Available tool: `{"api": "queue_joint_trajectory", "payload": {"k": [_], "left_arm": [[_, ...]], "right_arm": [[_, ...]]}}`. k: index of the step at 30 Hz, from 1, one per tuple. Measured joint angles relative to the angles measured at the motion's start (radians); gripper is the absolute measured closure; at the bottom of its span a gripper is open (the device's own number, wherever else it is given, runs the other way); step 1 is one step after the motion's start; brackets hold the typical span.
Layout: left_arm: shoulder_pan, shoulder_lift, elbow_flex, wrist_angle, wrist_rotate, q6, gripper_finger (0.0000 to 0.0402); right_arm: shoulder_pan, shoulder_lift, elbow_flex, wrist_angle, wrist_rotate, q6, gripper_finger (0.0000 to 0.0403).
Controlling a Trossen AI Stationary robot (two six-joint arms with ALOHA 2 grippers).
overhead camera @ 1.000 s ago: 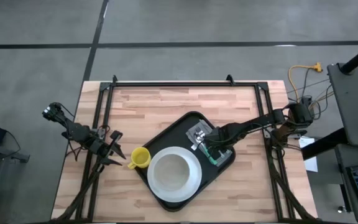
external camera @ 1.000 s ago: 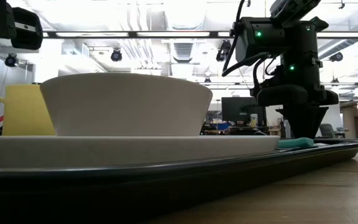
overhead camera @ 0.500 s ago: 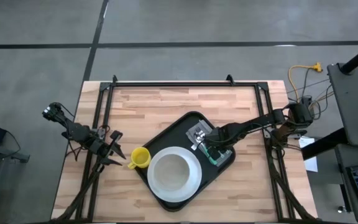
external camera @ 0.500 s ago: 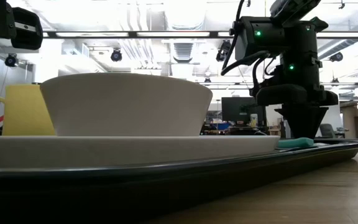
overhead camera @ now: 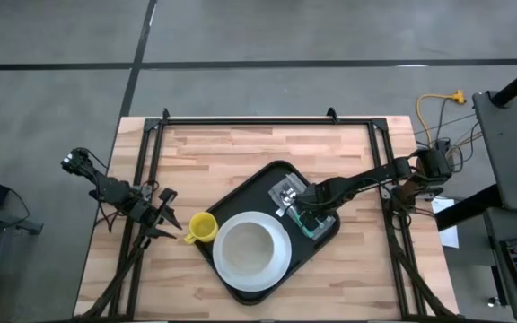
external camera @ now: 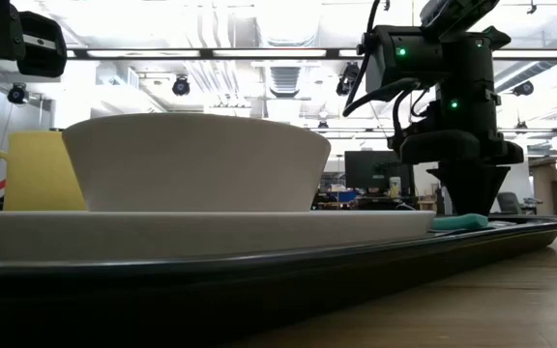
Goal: Set up tray
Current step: Put the blue knife to the right of the blue fork on the gray napkin on the black tray, then return to Home Position
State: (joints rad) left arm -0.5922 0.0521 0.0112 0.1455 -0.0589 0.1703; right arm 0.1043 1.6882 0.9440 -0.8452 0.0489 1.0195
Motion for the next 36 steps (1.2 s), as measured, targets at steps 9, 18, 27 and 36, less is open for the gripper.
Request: {"api": "queue_joint_trajectory", "payload": {"k": [9, 18, 27, 36], "left_arm": [[0.0, 0.0, 0.0, 0.0, 0.0, 0.0, 0.0285], [0.0, 0.0, 0.0, 0.0, 0.0, 0.0, 0.0285], [0.0, 0.0, 0.0, 0.0, 0.0, 0.0, 0.0285], [0.0, 0.0, 0.0, 0.0, 0.0, 0.0, 0.0285]], "right_arm": [[0.0, 0.0, 0.0, 0.0, 0.003, 0.021, 0.0306], [0.0, 0.0, 0.0, -0.001, 0.004, 0.027, 0.0271], [-0.006, -0.034, 0.0, -0.009, 0.004, 0.02, 0.0249], [-0.018, -0.125, 0.0, -0.008, 0.039, -0.062, 0.0254]]}}
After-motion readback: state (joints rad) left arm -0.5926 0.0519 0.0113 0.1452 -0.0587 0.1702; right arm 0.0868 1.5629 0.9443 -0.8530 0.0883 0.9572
